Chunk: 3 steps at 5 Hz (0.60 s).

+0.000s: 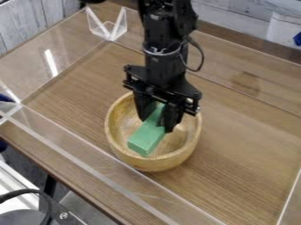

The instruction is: Put the green block in the brown bowl

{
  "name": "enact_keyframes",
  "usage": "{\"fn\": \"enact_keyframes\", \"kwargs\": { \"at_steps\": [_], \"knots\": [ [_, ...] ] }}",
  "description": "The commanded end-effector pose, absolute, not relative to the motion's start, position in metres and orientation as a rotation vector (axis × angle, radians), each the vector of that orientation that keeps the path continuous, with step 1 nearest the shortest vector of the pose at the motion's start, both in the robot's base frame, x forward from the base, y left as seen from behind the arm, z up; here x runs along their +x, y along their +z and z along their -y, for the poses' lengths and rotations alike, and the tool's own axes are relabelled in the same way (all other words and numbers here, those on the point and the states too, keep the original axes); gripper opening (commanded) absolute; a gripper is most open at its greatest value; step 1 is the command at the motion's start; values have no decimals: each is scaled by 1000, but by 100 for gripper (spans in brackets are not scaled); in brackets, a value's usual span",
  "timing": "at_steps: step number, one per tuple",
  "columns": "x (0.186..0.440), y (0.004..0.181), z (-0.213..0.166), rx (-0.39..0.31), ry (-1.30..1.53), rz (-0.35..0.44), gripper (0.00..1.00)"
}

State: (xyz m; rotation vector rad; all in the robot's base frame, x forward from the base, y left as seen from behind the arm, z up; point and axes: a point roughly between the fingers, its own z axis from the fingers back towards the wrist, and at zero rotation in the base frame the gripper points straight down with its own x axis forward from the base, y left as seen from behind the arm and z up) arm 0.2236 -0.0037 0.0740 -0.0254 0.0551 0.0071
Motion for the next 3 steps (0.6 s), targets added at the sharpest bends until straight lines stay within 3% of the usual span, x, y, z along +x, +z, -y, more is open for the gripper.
{"fn": "enact_keyframes", "kwargs": {
  "at_steps": [1, 3],
  "knots": [
    [234, 82, 0, -24, 13, -11, 0],
    [233, 77, -4, -23, 21, -26, 0]
  ]
}}
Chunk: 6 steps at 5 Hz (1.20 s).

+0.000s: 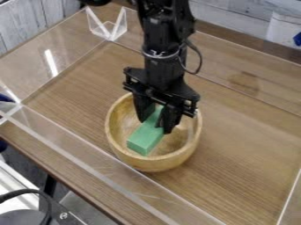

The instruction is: Put the green block in the brown bowl

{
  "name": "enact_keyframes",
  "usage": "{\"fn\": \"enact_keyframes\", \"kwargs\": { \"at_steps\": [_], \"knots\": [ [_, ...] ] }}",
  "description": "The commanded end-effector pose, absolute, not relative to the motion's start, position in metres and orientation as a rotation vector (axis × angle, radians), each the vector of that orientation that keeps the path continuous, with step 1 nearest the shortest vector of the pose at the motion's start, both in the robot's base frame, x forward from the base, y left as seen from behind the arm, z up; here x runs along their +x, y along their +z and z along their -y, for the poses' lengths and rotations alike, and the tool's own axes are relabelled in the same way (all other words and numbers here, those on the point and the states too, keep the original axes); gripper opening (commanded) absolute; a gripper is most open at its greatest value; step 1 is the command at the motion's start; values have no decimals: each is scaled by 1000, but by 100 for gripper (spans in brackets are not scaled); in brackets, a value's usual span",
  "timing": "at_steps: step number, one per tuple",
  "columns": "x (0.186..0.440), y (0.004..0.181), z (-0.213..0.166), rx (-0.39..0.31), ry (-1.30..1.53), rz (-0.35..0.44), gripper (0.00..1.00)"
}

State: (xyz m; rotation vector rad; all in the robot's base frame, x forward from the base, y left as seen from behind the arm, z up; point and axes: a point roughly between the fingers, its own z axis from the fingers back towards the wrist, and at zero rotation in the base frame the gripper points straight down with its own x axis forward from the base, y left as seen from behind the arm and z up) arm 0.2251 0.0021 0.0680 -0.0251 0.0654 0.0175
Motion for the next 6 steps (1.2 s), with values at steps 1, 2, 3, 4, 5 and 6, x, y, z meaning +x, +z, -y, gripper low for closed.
{"fn": "enact_keyframes", "kwargs": {
  "at_steps": [1, 2, 3, 4, 5, 6],
  "knots": [
    [232, 75, -6, -23, 25, -33, 0],
    [231, 76, -7, -24, 27, -40, 0],
    [231, 78, -8, -24, 30, -45, 100],
    [231, 88, -9, -30, 32, -36, 100],
    [232, 106, -10, -46, 37, -5, 100],
    [238, 137, -12, -63, 44, 48, 100]
  ]
}}
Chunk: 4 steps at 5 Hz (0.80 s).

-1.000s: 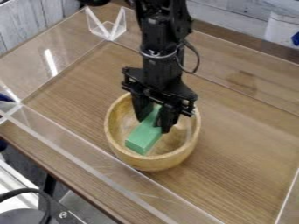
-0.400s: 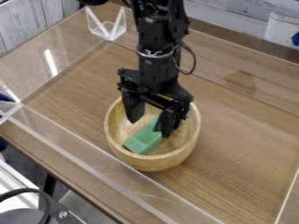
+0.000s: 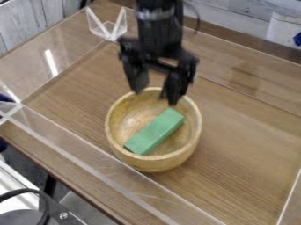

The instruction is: Put the green block in the brown bowl

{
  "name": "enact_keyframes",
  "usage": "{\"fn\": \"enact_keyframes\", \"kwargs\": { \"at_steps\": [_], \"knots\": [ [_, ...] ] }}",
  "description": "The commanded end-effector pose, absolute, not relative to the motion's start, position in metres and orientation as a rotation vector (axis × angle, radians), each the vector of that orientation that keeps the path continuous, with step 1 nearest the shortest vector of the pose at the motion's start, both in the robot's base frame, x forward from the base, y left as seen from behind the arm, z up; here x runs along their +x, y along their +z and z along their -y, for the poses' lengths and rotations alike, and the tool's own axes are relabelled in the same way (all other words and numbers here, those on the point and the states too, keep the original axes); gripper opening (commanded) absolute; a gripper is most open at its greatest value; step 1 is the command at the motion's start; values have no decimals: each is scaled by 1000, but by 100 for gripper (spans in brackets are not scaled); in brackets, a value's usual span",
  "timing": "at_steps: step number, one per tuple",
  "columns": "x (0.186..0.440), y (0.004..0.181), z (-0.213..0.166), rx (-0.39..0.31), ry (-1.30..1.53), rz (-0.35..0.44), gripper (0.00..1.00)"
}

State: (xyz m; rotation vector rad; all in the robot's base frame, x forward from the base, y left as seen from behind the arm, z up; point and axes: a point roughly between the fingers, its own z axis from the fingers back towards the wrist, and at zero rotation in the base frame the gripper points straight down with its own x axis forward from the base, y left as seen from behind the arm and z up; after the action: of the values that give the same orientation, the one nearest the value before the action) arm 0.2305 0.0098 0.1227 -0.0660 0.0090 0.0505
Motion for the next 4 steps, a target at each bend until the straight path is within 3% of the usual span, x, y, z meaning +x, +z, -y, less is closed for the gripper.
{"fn": "enact_keyframes", "kwargs": {
  "at_steps": [1, 2, 4],
  "knots": [
    [252, 160, -17, -73, 59, 89, 100],
    [264, 164, -26, -73, 72, 109, 100],
    [278, 153, -40, -71, 87, 123, 100]
  ]
}}
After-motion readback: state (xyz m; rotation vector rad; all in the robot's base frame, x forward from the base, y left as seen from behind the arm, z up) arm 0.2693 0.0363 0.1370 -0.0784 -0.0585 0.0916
